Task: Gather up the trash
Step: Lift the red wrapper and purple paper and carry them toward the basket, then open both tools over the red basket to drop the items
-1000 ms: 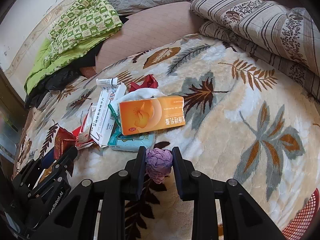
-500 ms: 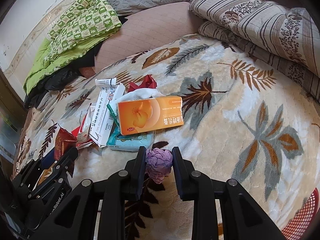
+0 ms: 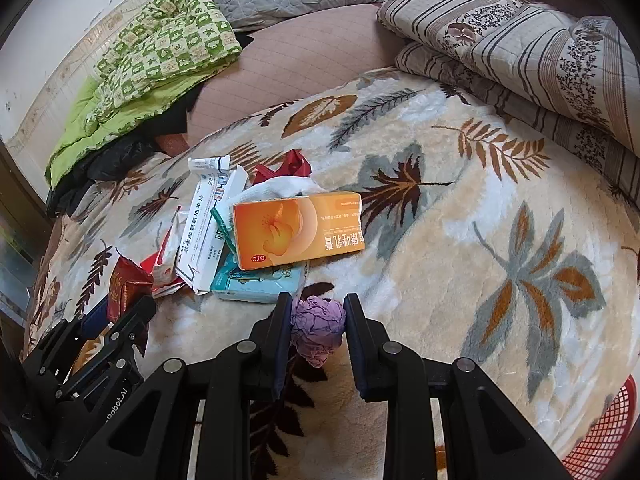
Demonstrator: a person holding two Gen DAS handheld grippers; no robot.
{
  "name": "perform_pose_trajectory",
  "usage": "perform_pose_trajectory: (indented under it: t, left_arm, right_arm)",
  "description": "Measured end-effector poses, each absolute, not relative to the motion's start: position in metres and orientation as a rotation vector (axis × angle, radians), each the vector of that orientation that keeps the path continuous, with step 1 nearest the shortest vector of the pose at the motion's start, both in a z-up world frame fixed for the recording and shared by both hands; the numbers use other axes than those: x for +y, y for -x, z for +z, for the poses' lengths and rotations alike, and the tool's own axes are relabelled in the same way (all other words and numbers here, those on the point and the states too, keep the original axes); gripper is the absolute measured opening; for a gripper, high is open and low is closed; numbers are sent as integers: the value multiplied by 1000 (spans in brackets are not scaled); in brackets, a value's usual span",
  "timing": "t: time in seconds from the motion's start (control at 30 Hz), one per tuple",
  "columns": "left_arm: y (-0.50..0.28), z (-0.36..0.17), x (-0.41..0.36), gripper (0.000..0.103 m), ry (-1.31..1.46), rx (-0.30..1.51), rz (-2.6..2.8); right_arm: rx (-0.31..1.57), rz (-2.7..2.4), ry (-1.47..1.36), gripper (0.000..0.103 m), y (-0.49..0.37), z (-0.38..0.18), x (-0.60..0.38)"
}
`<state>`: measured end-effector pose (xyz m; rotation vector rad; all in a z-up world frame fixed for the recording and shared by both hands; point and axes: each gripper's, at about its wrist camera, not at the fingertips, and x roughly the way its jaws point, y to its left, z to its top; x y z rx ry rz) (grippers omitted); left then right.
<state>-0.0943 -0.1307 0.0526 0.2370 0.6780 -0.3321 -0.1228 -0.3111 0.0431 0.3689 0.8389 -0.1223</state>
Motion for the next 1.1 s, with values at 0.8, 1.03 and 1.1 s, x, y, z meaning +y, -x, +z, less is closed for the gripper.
perform_pose_trajectory:
  t: [0.8,1.03,1.1]
  left_arm:
    - [159,77,-164,35,-279,636,-583]
    - [227,85,-231,35,-320,665,-868]
    - [247,84,-259,35,-346,680,-957]
  right_arm:
    - [772,-267,-414,28,178,70,-344]
    - [674,-361,-569,28,279,90,-406]
    - [659,-394,-640,28,319,84,-433]
